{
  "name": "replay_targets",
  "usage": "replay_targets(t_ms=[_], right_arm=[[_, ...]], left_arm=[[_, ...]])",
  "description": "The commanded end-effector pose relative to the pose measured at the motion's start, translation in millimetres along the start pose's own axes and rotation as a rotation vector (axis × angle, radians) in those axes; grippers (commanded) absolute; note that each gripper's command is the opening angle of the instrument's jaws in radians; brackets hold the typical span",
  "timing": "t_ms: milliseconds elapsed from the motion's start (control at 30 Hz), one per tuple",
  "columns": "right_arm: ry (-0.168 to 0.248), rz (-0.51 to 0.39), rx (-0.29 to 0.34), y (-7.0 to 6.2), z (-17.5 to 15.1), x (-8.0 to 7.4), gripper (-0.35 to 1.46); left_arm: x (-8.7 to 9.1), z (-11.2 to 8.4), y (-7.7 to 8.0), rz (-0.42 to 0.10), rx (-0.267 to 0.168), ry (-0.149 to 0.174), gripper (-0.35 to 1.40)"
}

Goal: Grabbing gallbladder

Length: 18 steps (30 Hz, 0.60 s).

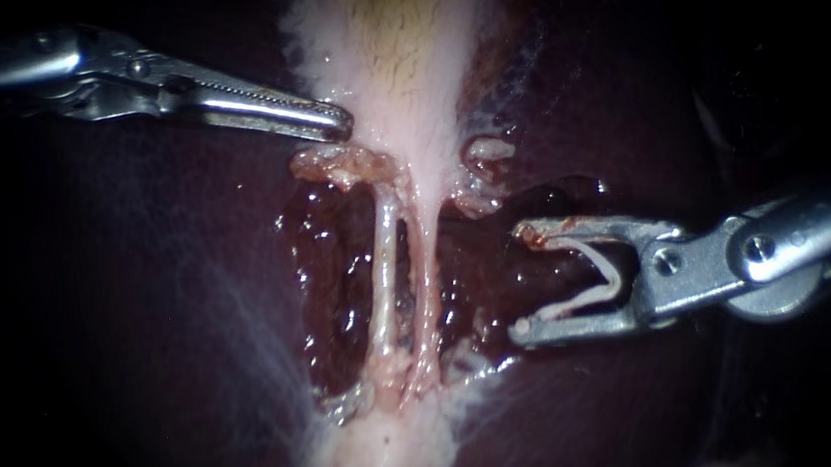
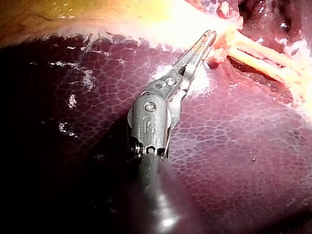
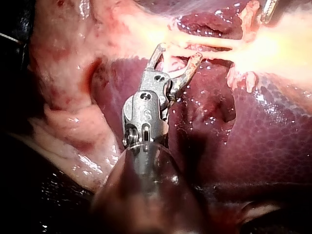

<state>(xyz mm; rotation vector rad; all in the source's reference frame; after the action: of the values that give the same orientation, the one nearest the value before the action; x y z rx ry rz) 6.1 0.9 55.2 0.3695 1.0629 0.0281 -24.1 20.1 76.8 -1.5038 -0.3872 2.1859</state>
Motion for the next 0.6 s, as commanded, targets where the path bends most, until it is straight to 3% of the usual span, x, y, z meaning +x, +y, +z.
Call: replay_targets(t_ms=[33,167,233,367,467,600], right_arm=[[0.0,0.0,0.0,0.0,0.0,0.0,0.49],[0.0,0.0,0.0,0.0,0.0,0.0,0.49],[0.0,0.0,0.0,0.0,0.0,0.0,0.49],[0.0,0.0,0.0,0.0,0.0,0.0,0.49],[0.0,0.0,0.0,0.0,0.0,0.0,0.49],[0.0,0.0,0.0,0.0,0.0,0.0,0.49]], left_arm=[[0.0,0.0,0.0,0.0,0.0,0.0,-0.35],[-0.1,-0.2,0.1,0.0,0.0,0.0,-0.35],[-0.1,-0.2,0.1,0.0,0.0,0.0,-0.05],[0.1,0.0,0.4,0.0,0.014,-0.001,0.07],[0.3,0.0,0.7,-0.001,0.017,0.008,0.34],[0.6,0.0,1.3,-0.003,0.021,0.016,0.56]])
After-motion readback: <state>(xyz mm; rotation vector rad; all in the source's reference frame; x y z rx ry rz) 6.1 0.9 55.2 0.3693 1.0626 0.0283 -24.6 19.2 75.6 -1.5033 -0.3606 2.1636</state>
